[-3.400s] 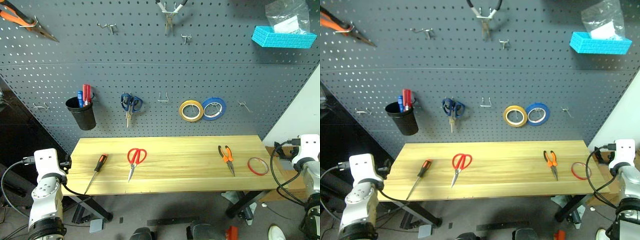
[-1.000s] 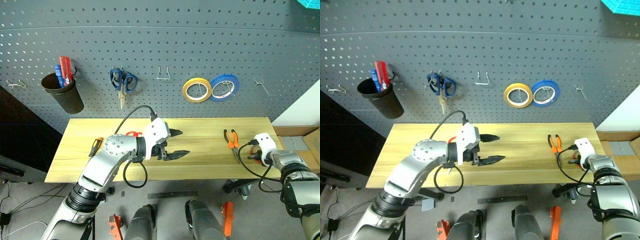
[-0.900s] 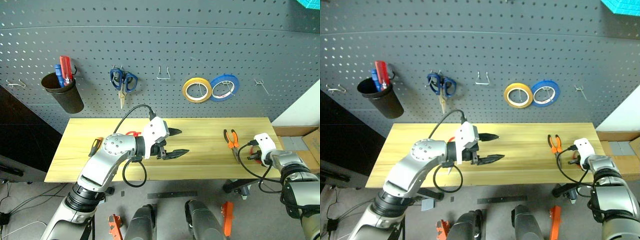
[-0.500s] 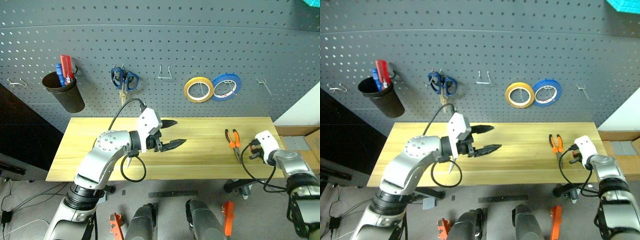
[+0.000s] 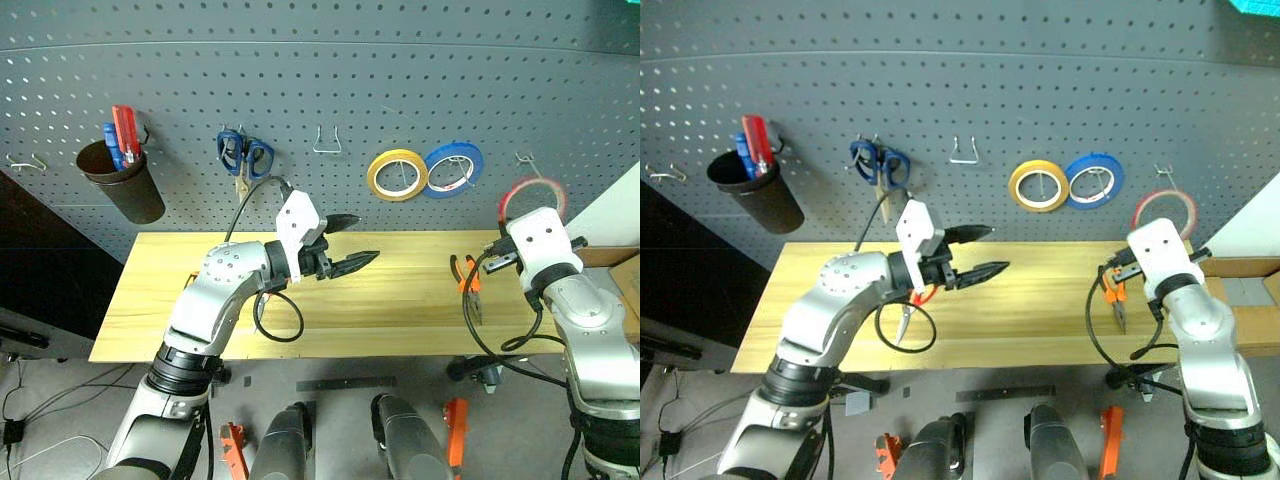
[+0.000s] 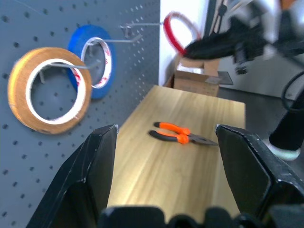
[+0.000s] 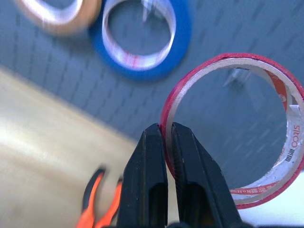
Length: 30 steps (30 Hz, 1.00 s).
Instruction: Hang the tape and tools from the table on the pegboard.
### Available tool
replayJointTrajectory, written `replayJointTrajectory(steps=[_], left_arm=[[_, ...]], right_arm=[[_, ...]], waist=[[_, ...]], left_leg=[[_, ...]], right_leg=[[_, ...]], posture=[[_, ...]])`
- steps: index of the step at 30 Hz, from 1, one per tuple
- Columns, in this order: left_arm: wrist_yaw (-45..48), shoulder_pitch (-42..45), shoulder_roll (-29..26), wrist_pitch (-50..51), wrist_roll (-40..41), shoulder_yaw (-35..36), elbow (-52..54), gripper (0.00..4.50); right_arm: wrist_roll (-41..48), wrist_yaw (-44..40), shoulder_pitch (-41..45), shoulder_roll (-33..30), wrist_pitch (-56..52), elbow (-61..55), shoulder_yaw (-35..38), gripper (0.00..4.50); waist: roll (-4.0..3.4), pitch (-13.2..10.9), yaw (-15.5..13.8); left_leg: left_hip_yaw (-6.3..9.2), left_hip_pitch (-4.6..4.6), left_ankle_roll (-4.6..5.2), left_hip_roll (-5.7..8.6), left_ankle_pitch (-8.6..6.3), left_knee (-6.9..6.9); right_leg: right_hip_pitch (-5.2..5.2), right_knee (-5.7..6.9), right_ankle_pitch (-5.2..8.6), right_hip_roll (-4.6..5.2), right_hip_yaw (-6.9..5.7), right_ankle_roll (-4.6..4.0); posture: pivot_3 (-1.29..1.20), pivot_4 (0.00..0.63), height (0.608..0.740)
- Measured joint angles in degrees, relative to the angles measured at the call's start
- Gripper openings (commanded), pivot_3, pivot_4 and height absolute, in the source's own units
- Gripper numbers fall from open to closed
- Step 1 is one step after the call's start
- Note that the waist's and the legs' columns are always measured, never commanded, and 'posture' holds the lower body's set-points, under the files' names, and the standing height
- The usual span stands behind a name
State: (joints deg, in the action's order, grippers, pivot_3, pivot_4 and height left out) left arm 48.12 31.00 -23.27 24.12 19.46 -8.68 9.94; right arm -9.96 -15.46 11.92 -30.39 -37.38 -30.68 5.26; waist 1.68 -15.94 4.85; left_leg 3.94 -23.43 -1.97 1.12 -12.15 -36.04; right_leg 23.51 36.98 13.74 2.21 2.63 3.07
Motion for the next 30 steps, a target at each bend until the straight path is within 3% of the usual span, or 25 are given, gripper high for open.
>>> replayJointTrajectory(steps=[5,16,19,23,30], left_arm=[[0.1,1.6,1.5,-0.9,-0.6,-0.5,-1.7,3.52],[-0.2,4.4,5.8,-3.4,-2.0,-2.4,-4.8,3.52],[-0.1,4.5,5.6,-3.6,-2.4,-2.4,-5.2,3.52],[-0.1,4.3,5.1,-4.8,-3.4,-2.2,-6.1,3.52],[-1.3,3.9,0.9,-7.6,-8.7,-2.2,-12.7,3.52]], right_arm=[[-0.1,2.7,6.1,1.3,0.5,4.3,1.5,0.04],[7.5,4.9,21.4,3.9,15.9,40.2,8.0,0.04],[9.3,4.3,21.8,4.7,17.5,43.3,8.1,0.61],[11.3,3.6,19.6,6.1,16.0,41.0,7.3,1.95],[11.9,4.9,6.9,9.7,0.0,19.9,4.8,4.39]], waist=[[0.07,-0.2,0.0],[0.02,-0.5,0.3],[0.02,-0.5,0.2],[0.01,-0.5,0.1],[-0.02,-0.5,0.2]], left_leg=[[0.05,-0.12,0.0,0.01,0.0,-0.03],[0.04,-0.4,0.03,0.05,0.0,-0.02],[0.05,-0.57,0.02,0.06,0.0,-0.02],[0.07,-0.61,0.02,0.06,0.0,-0.02],[0.23,-0.61,0.01,0.06,0.01,-0.06]], right_leg=[[0.09,0.03,-0.01,0.01,-0.06,-0.01],[0.35,0.11,-0.19,0.03,-0.08,-0.32],[0.56,0.22,-0.2,0.04,-0.08,-0.33],[0.59,0.23,-0.21,0.06,-0.1,-0.33],[0.61,0.33,-0.2,0.07,-0.15,-0.33]], posture=[[-0.15,0.3,0.74],[-0.14,0.291,0.74],[-0.14,0.283,0.74],[-0.14,0.267,0.74],[-0.15,0.264,0.74]])
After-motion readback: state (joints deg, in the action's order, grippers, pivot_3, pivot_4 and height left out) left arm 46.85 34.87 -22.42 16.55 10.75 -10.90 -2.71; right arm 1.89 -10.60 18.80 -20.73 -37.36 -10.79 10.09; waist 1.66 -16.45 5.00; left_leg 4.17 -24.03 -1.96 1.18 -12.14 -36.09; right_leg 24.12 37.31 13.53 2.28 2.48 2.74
